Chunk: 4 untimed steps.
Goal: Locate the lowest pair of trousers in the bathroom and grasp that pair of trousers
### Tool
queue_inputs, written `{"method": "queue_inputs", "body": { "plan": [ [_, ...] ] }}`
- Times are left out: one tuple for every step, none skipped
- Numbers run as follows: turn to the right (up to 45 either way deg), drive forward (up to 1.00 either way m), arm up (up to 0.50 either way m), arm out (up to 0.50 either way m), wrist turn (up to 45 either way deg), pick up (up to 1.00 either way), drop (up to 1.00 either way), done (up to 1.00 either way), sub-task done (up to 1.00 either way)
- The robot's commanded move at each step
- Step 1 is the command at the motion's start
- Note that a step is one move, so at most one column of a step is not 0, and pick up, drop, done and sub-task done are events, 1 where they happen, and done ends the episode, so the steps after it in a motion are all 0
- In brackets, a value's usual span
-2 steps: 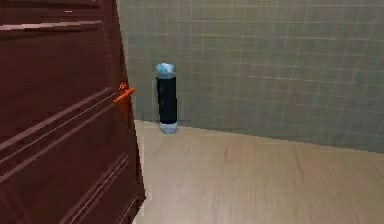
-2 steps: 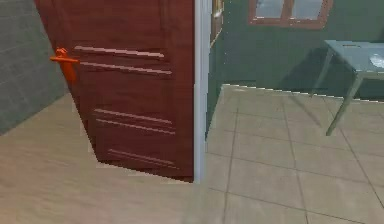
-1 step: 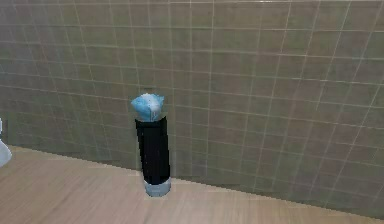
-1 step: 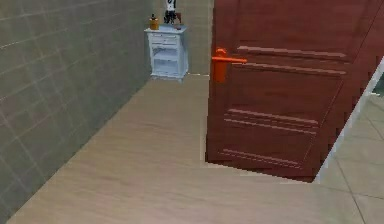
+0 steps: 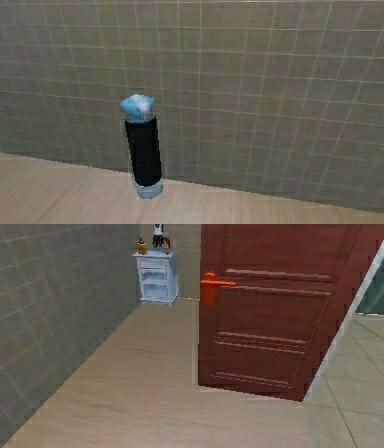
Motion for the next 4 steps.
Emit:
{"method": "queue_inputs", "body": {
  "plan": [
    [0.0, 0.35, 0.0, 0.0, 0.0, 0.0, 0.0, 0.0, 0.0],
    [-45.0, 0.0, 0.0, 0.0, 0.0, 0.0, 0.0, 0.0, 0.0],
    [-12.0, 0.0, 0.0, 0.0, 0.0, 0.0, 0.0, 0.0, 0.0],
    [0.0, 0.6, 0.0, 0.0, 0.0, 0.0, 0.0, 0.0, 0.0]
  ]
}}
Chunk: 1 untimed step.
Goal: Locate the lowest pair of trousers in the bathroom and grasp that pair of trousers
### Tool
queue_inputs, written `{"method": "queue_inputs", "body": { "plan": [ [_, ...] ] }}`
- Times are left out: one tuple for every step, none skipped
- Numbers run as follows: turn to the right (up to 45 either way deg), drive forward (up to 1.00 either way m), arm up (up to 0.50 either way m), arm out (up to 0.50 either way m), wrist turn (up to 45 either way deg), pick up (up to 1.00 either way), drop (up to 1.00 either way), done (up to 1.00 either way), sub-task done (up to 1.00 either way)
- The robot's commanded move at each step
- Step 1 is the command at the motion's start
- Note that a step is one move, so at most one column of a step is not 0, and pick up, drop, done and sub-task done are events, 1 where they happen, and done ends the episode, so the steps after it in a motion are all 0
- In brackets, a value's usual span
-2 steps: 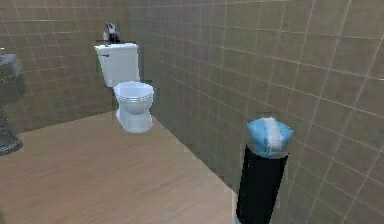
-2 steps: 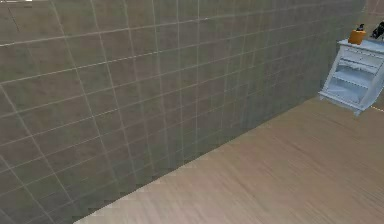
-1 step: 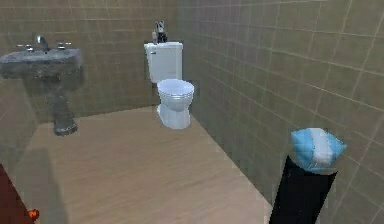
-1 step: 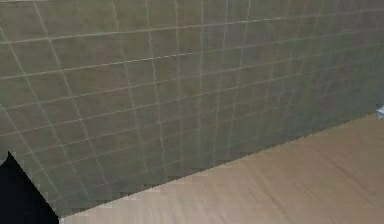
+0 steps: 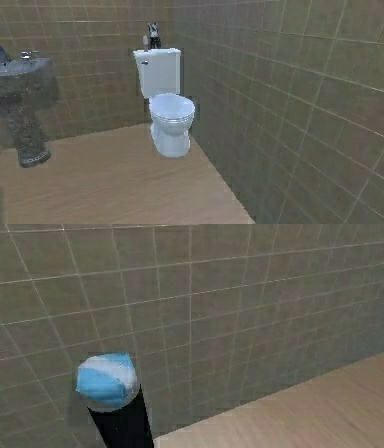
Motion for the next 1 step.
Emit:
{"method": "queue_inputs", "body": {
  "plan": [
    [-21.0, 0.0, 0.0, 0.0, 0.0, 0.0, 0.0, 0.0, 0.0]
  ]
}}
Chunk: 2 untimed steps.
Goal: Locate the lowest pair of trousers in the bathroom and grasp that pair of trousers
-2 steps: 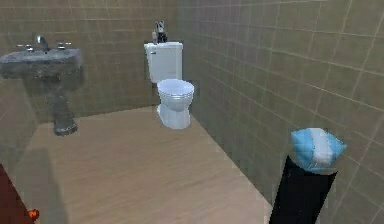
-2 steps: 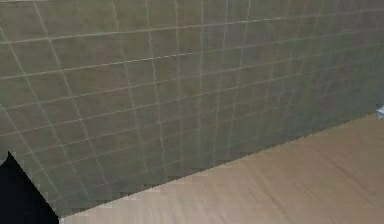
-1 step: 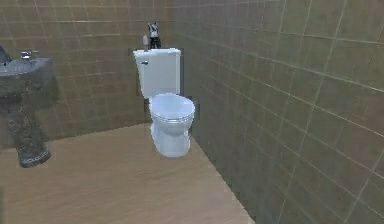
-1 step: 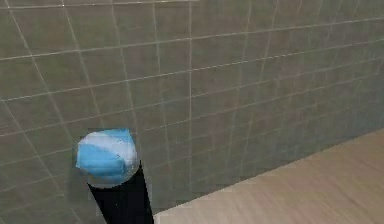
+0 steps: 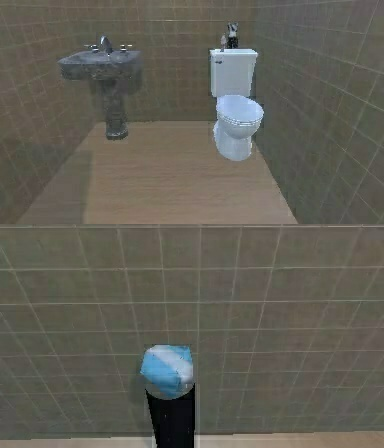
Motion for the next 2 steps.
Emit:
{"method": "queue_inputs", "body": {
  "plan": [
    [0.0, 1.0, 0.0, 0.0, 0.0, 0.0, 0.0, 0.0, 0.0],
    [-3.0, 0.0, 0.0, 0.0, 0.0, 0.0, 0.0, 0.0, 0.0]
  ]
}}
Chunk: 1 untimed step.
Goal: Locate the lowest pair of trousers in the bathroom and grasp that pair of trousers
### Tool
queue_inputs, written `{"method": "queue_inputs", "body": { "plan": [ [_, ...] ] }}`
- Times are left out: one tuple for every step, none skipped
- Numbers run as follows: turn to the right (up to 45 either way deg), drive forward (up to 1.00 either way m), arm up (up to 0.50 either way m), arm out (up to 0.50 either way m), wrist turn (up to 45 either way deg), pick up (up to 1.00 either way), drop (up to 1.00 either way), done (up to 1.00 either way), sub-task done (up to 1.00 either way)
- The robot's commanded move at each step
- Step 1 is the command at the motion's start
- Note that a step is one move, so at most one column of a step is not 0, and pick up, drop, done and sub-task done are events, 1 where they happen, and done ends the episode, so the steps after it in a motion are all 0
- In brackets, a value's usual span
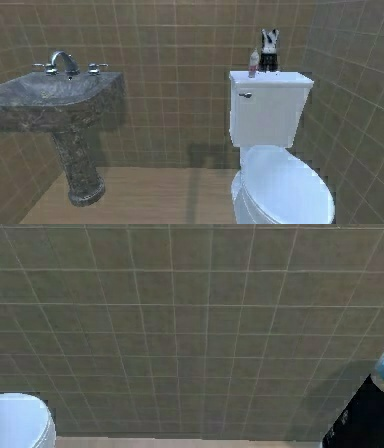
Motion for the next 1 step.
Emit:
{"method": "queue_inputs", "body": {
  "plan": [
    [-3.0, 0.0, 0.0, 0.0, 0.0, 0.0, 0.0, 0.0, 0.0]
  ]
}}
